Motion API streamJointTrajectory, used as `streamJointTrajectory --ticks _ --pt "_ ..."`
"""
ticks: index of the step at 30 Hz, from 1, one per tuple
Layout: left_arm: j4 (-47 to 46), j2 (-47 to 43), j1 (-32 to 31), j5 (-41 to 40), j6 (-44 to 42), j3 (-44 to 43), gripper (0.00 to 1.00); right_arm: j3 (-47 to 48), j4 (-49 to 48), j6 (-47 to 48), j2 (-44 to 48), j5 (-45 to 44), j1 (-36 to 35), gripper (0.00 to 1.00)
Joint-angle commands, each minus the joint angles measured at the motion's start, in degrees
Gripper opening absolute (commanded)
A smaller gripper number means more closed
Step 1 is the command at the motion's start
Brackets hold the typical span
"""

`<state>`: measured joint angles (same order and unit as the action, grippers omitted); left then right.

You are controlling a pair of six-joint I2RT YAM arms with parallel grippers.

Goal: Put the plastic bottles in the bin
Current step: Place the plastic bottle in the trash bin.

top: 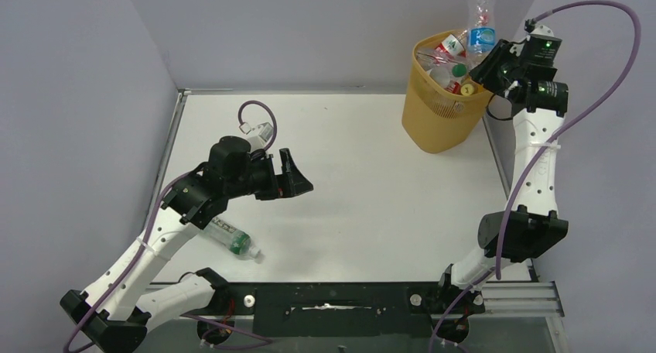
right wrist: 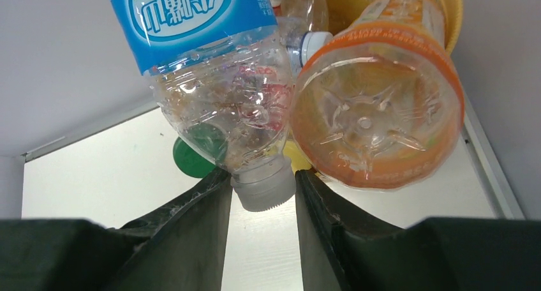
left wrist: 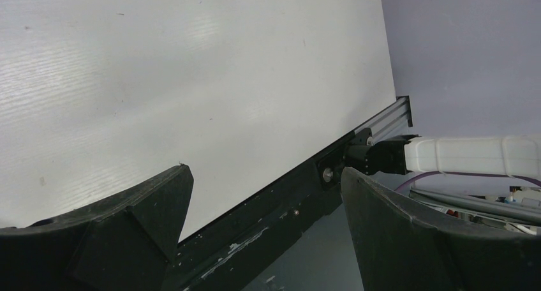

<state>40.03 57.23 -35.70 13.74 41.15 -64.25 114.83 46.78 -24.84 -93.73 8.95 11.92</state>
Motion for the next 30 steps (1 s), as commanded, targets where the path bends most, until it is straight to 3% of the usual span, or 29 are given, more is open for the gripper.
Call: streamJointTrajectory --ticks 1,3,17,30 --pt "-3.28 -0.08 -0.29 0.6 -0.89 -0.44 0.88 -1.12 -1.48 -1.52 2.86 1.22 -0.96 0.26" --pt "-3.34 -0.06 -0.33 0.59 -0.88 -0.36 0.88 -1.29 -1.05 -1.86 2.85 0.86 -0.98 0.27" --pt "-3.06 -0.77 -0.32 0.41 -0.71 0.02 0.88 3.21 2.13 -2.69 -0.06 -1.18 -0.81 0.66" --pt "-2.66 -0.91 -0.26 -0.04 -0.32 -0.24 0.88 5.3 3.07 -1.76 1.16 -1.64 -0.41 0.73"
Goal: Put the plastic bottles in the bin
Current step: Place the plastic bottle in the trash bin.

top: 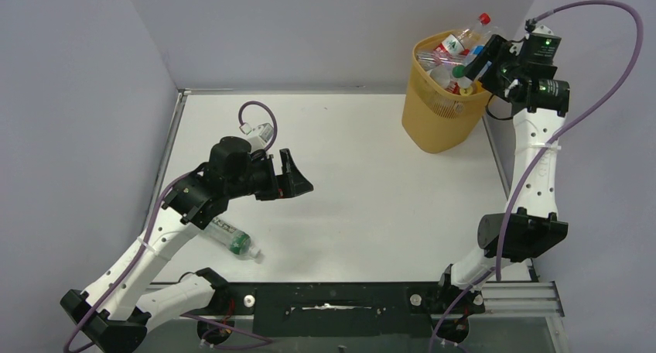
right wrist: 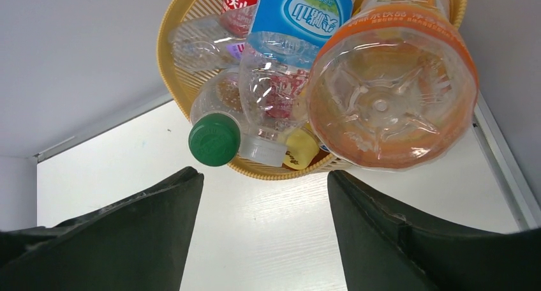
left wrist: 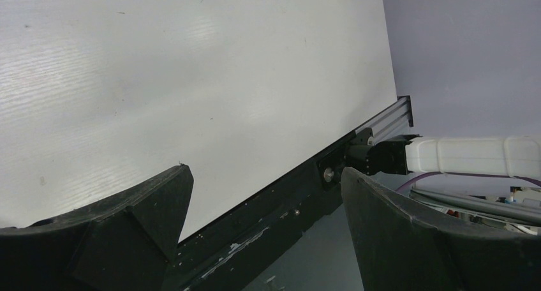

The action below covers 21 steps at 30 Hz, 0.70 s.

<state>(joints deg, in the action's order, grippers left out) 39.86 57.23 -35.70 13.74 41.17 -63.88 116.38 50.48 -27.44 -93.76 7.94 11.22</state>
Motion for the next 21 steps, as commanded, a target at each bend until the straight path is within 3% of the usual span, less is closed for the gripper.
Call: streamJointTrajectory --ticks 1,12,21 --pt "-2.31 -0.89 -0.29 -0.15 -0.18 -0.74 0.88 4.36 -0.19 0.89 1.3 -0.64 0.3 0.74" --pt "1.3 -1.65 -0.25 -4.53 1.8 -3.7 0.88 1.74 2.81 3.06 9.63 0.41 -1.14 0.82" --pt "14.8 -5.53 -0.24 -17.59 9.65 -7.86 0.88 -3.71 5.88 5.02 15.67 1.08 -11.15 0.84"
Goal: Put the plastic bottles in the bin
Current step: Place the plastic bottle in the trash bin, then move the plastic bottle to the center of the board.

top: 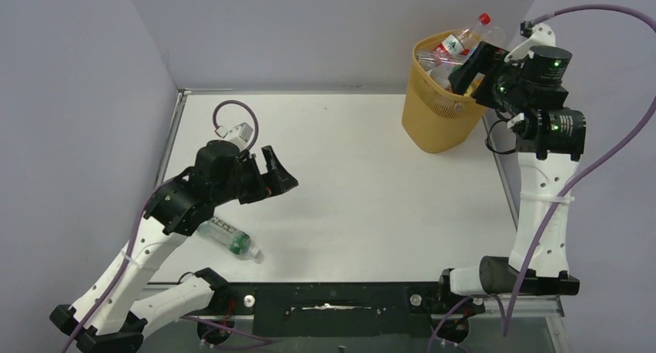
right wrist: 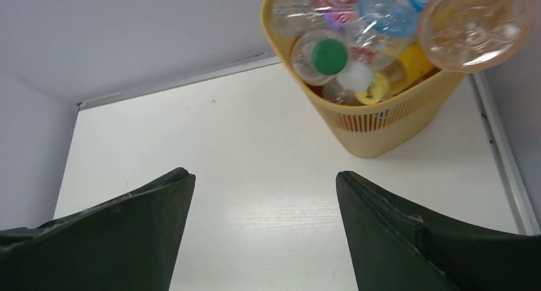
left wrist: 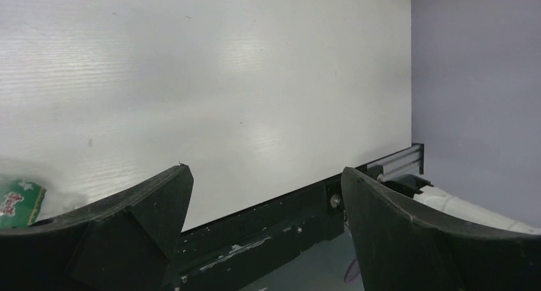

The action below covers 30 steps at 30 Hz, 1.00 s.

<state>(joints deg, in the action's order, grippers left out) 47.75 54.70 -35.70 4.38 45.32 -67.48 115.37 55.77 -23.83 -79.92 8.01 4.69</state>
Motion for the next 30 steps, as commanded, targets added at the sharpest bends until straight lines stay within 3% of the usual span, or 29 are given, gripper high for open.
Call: streamJointTrajectory --ticks 1,6,13,23,30 --pt "8.4 -3.43 -0.3 -9.98 7.22 -4.27 0.88 -3.5 0.39 1.16 2.41 1.12 -6.42 0.84" --pt "19.61 -3.22 -0.23 -19.98 20.24 -2.71 0.88 -8.23 -1.33 -0.22 5.3 -0.36 -16.77 0.84" --pt "35.42 3.77 -0.16 -26.37 38.52 0.31 0.88 -16.87 -2.9 -2.29 10.1 -4.68 -28.87 0.84" --pt "33.76 3.96 0.36 -24.65 53.62 10.65 0.88 -26.91 -3.52 -2.85 18.25 -4.32 -31.69 0.84" --pt "28.06 10.67 1.16 -21.2 57.12 16.07 0.88 -32.46 -5.12 -2.97 22.4 -2.93 -31.72 0.85"
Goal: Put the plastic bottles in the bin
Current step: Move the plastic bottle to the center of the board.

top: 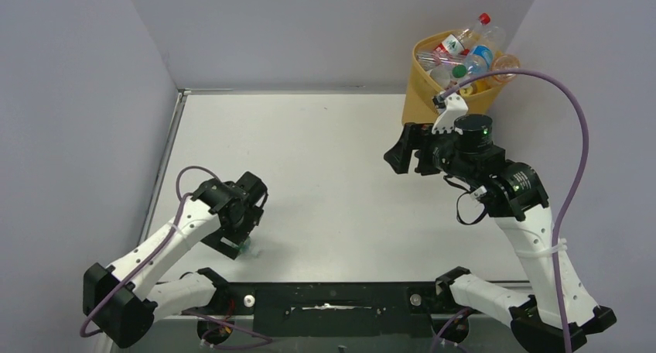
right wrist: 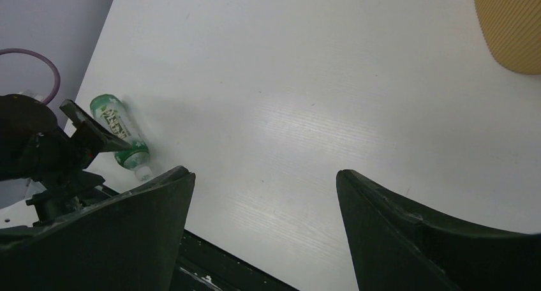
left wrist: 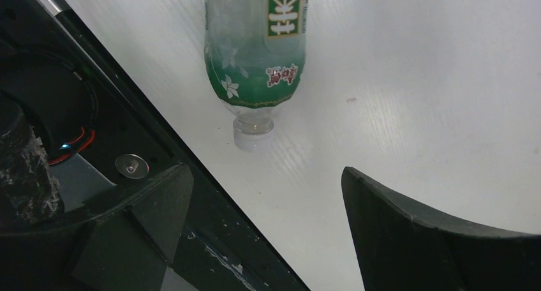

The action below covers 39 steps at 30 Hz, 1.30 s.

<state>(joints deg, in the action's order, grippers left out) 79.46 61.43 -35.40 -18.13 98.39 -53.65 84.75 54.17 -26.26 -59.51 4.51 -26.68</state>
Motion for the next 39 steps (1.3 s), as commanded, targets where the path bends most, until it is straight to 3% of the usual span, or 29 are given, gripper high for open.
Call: streamJointTrajectory --ticks 1,14,27,34,37,38,39 --pt "-4.44 5.01 1.17 1.49 4.16 2.83 0.88 -2.47 -3.72 -0.55 2.47 0.8 -0.36 0.85" --pt "-9.97 13.37 5.25 1.11 2.91 5.81 0.88 -11.09 -5.39 0.33 6.89 2.37 -0.56 0.86" --pt "-16.71 21.11 1.74 3.4 0.74 5.6 0.71 -13.68 -7.39 0.68 6.24 2.96 -0.53 0.86" --pt "-22.11 22.37 0.44 4.76 0.12 8.38 0.43 -15.17 -7.59 0.51 6.59 2.71 -0.56 0.86" --pt "-23.65 22.39 0.4 4.77 -1.27 8.21 0.19 -15.77 -7.59 0.42 6.67 2.52 -0.54 0.86" --pt "-24.21 22.48 0.38 5.0 -1.73 8.09 0.04 -15.96 -7.59 0.42 6.68 2.52 -0.51 0.86" --pt "-24.49 22.61 0.39 5.29 -2.03 7.98 0.0 -16.09 -7.71 0.34 6.68 2.52 -0.51 0.86"
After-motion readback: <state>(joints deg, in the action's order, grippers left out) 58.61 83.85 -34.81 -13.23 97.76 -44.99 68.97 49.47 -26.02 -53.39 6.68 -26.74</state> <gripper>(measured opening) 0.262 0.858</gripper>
